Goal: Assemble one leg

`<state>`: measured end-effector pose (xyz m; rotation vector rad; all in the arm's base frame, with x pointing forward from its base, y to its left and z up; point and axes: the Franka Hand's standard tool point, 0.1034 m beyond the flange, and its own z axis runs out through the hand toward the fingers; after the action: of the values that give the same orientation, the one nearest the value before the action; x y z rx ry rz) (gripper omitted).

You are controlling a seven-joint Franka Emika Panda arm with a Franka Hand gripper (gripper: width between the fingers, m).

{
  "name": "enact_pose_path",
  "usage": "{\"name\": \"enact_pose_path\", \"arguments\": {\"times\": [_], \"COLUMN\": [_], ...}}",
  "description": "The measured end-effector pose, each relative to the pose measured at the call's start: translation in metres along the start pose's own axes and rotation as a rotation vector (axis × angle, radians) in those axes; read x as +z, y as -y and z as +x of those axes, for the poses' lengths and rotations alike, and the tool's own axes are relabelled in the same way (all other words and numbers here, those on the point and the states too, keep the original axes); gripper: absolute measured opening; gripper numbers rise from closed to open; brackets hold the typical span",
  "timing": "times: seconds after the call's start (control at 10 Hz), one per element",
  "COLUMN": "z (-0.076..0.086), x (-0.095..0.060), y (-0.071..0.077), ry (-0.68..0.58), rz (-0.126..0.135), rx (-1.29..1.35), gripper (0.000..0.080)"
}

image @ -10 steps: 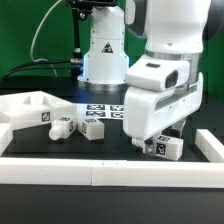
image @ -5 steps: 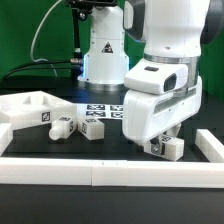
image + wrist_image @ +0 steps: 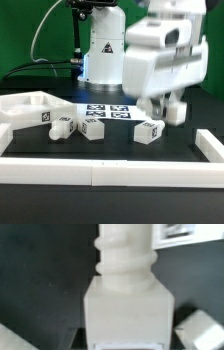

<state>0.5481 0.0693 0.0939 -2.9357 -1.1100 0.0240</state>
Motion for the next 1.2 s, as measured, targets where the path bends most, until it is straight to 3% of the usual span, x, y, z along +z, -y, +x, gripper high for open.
{"name": "enact_pose_path", "arguments": {"times": [0.1, 0.2, 0.3, 0.8, 0.9, 1.0, 1.1, 1.2], "z": [-0.006, -0.013, -0.015, -0.015, -0.025, -0.042, -0.051, -0.05], "x": [-0.018, -0.018, -0.01, -0.008, 0.0, 0.014, 0.027, 0.031], "y": [0.019, 0.042, 0.052, 0.051, 0.073, 0.102, 0.12, 0.121], "ry": [-0.015, -0.015, 0.002, 0.0, -0.036, -0.047, -0.038, -0.033], "rz": [-0.016, -0.016, -0.006, -0.007, -0.016, -0.011, -0.001, 0.005], "rx": [0.065, 0.134, 0.17, 0.157, 0.223, 0.249, 0.259, 0.264], "gripper": [0.0265, 0.0265, 0.0265, 0.0266, 0.0266, 0.0266, 0.0266, 0.0266]}}
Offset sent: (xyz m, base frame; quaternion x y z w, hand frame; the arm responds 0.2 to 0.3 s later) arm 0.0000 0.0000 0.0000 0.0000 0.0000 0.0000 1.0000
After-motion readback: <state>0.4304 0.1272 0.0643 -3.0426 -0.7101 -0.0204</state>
